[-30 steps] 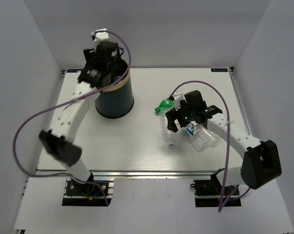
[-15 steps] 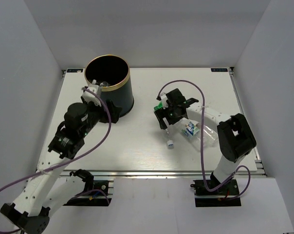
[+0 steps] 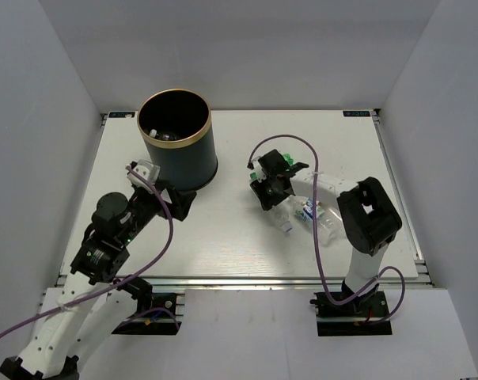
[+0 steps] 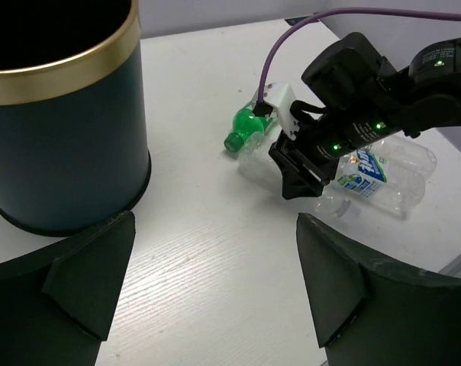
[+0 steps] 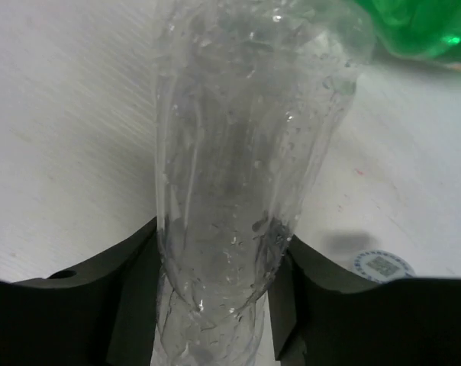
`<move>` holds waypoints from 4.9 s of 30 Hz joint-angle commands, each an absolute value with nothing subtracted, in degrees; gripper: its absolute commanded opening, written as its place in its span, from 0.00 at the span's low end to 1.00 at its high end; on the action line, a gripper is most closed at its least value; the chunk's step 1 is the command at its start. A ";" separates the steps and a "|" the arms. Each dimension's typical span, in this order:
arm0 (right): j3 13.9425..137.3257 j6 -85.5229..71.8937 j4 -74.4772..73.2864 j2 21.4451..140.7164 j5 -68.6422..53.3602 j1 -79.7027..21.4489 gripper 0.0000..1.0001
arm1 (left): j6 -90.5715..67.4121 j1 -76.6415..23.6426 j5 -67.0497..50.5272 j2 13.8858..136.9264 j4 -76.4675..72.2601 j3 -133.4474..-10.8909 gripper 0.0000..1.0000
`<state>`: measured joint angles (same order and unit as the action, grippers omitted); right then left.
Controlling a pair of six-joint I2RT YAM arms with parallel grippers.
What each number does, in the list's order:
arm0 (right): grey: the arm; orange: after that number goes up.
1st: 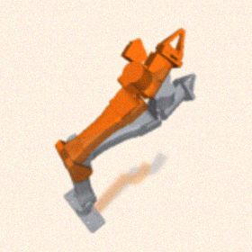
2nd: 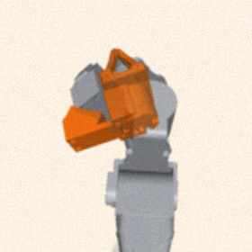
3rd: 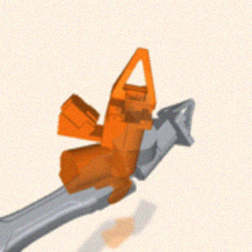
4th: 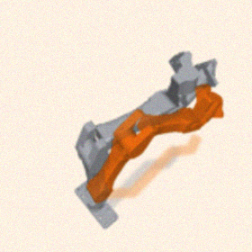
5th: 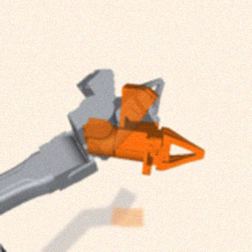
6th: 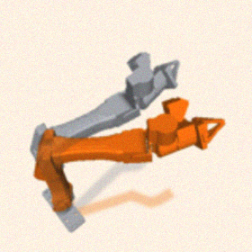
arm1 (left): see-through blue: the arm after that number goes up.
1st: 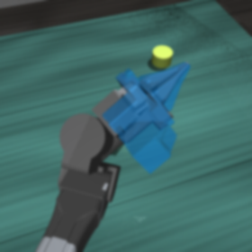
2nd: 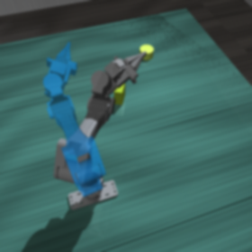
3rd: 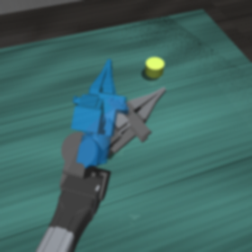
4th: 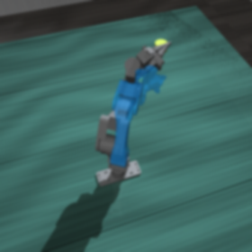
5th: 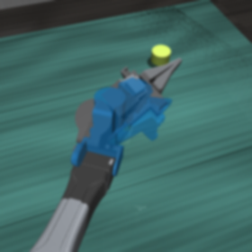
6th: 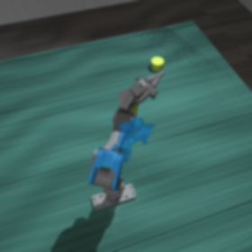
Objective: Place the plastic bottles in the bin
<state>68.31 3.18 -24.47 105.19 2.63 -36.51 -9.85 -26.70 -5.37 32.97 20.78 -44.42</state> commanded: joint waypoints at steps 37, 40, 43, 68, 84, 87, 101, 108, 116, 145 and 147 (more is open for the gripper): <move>140.62 34.45 5.00 126.82 -28.39 -44.91 0.00 | -10.20 -24.96 7.38 17.49 21.71 -42.10 0.96; 140.19 34.46 7.55 130.42 -27.34 -44.82 0.08 | -10.20 -24.44 7.38 16.96 21.71 -42.10 0.96; 141.23 33.49 9.83 134.03 -25.84 -44.74 0.37 | -10.20 -24.43 6.25 16.96 21.71 -42.10 0.96; 93.64 19.09 1.24 88.27 6.77 -32.46 0.23 | -7.91 -27.32 -22.06 58.50 12.04 -55.78 1.00; 57.22 9.58 -22.58 55.12 1.59 -23.56 0.90 | -0.53 -40.09 0.81 114.06 25.66 -100.79 1.00; 53.19 8.97 -23.03 49.76 0.97 -22.85 0.90 | -0.53 -39.46 0.70 123.00 27.41 -108.44 1.00; 48.08 8.96 -22.24 43.16 2.73 -22.76 0.89 | 2.37 -39.46 -3.52 139.22 30.15 -126.56 1.00; 47.99 8.88 -22.24 42.28 1.67 -22.85 0.89 | 2.37 -39.46 -1.06 142.29 33.84 -128.84 0.97; 47.81 8.96 -22.24 41.75 0.62 -22.94 0.89 | 2.37 -39.46 -1.05 144.32 35.77 -129.99 0.81; 44.74 11.86 -21.27 41.75 -1.49 -23.03 0.43 | -7.38 -36.22 30.92 93.71 30.05 -109.08 0.05; 44.65 11.87 -21.36 41.66 -1.84 -22.94 0.43 | -8.00 -34.64 35.84 92.03 29.36 -105.58 0.05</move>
<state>45.04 11.16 -23.46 41.78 -0.36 -22.63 -5.89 -36.84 24.32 91.79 26.55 -110.87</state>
